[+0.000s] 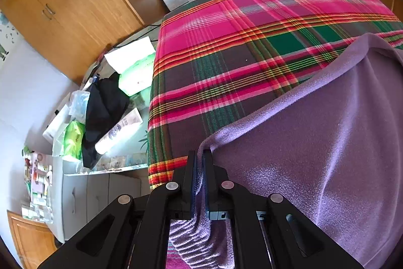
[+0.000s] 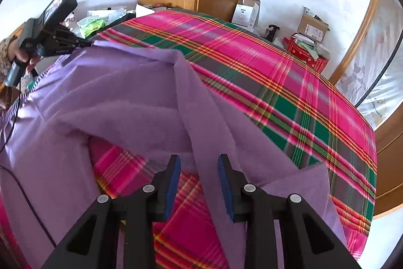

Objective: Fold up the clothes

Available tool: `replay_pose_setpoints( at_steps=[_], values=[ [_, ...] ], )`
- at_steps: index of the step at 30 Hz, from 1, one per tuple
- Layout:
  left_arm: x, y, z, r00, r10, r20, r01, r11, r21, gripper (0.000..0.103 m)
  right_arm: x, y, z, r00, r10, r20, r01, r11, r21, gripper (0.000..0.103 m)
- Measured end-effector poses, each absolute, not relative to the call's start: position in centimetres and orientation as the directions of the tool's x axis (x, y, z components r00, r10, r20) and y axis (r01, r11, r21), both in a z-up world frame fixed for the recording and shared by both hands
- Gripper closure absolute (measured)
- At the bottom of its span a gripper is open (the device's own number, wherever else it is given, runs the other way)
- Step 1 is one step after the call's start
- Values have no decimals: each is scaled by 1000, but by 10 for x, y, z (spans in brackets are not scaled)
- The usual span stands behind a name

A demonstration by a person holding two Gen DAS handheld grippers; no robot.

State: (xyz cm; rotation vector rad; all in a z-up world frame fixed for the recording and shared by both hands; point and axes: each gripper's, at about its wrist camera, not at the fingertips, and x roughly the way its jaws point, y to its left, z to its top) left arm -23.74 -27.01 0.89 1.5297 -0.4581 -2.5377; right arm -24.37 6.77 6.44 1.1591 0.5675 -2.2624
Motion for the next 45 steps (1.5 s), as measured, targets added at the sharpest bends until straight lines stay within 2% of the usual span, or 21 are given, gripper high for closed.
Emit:
replay_pose_setpoints(
  at_steps=[7,10,11,14,26,31,45],
  values=[
    [-238,-270,9,-472,-281,-835,-34,-941,336,97,-241,82,52,-503,-185,-844,571,-804,-165,77],
    [-237,-270,9,-475,-278,-835,-30,-943,331,97,-238,82,49,-511,-173,-842,572,-800,-182,84],
    [-237,-270,9,-476,-279,-834,-29,-943,332,97,-237,82,50,-509,-182,-841,578,-797,-178,92],
    [-237,-269,9,-477,-283,-832,-28,-941,336,97,-237,84,52,-514,-195,-835,579,-797,-170,100],
    [-236,-270,9,-482,-281,-830,-13,-945,328,97,-285,103,106,-667,-156,-729,439,-872,-215,101],
    [-236,-271,10,-485,-278,-829,-9,-947,322,97,-319,99,104,-685,-129,-717,406,-885,-229,101],
    [-238,-278,12,-476,-262,-840,46,-961,273,96,-396,82,63,-625,-10,-781,349,-898,-269,101]
  ],
)
